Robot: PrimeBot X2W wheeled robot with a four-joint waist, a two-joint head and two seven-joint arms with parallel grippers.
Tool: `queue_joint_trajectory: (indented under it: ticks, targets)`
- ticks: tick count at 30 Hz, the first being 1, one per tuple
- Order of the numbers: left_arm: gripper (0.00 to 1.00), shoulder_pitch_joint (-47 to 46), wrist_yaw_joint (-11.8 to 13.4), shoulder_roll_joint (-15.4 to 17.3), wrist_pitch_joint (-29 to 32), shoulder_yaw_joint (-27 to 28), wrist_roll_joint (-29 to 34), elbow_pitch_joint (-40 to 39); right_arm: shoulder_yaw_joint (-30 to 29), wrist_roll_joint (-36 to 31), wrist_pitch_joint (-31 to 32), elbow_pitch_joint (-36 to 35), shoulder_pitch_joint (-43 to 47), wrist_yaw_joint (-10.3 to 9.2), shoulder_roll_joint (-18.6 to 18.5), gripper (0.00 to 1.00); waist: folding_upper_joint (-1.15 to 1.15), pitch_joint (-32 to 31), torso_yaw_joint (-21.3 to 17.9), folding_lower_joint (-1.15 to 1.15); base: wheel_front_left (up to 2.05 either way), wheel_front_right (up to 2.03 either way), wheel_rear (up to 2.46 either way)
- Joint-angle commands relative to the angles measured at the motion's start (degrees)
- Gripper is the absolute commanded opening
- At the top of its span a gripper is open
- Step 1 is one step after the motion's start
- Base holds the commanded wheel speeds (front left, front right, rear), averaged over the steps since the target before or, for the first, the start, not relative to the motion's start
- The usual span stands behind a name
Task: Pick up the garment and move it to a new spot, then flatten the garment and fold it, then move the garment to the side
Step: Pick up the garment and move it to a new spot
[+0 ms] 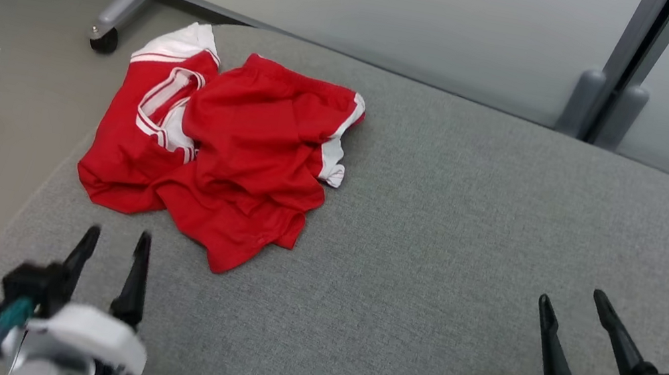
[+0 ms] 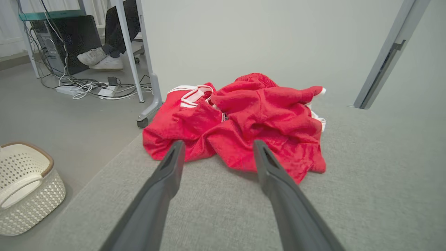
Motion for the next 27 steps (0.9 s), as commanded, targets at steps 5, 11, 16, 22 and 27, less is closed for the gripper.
queue_joint_trajectory:
  ticks: [5,11,16,22,27]
  targets:
    - [1.00,-17.30,-0.49,1.43,9.34,-9.95,-4.95,2.24,1.92,0.51,-0.28,-2.03,-6.22,0.03,-4.12,1.00,0.00,11.69,-2.61,0.00,0.00,0.00,0.00]
    - [1.00,-33.82,-0.37,7.14,20.64,-16.84,-8.64,9.15,5.79,1.79,-0.28,-2.96,-13.39,0.03,-6.07,1.00,0.00,20.49,-7.41,0.00,0.00,0.00,0.00]
    - [1.00,-40.22,-0.38,11.78,28.91,-18.82,-10.27,18.11,8.53,3.01,-0.28,-2.68,-15.83,0.03,-4.77,1.00,0.00,22.70,-11.63,0.00,0.00,0.00,0.00]
    - [0.00,-40.91,-0.40,14.86,30.81,-22.14,-13.82,23.28,9.11,3.69,-0.28,-2.08,-15.64,0.03,-2.96,1.00,0.00,21.94,-14.50,0.00,0.00,0.00,0.00]
    - [0.00,-39.40,-0.46,15.35,23.67,-23.17,-17.25,17.74,8.50,3.87,-0.28,-1.58,-13.80,0.03,-1.88,1.00,0.00,18.56,-15.60,0.00,0.00,0.00,0.00]
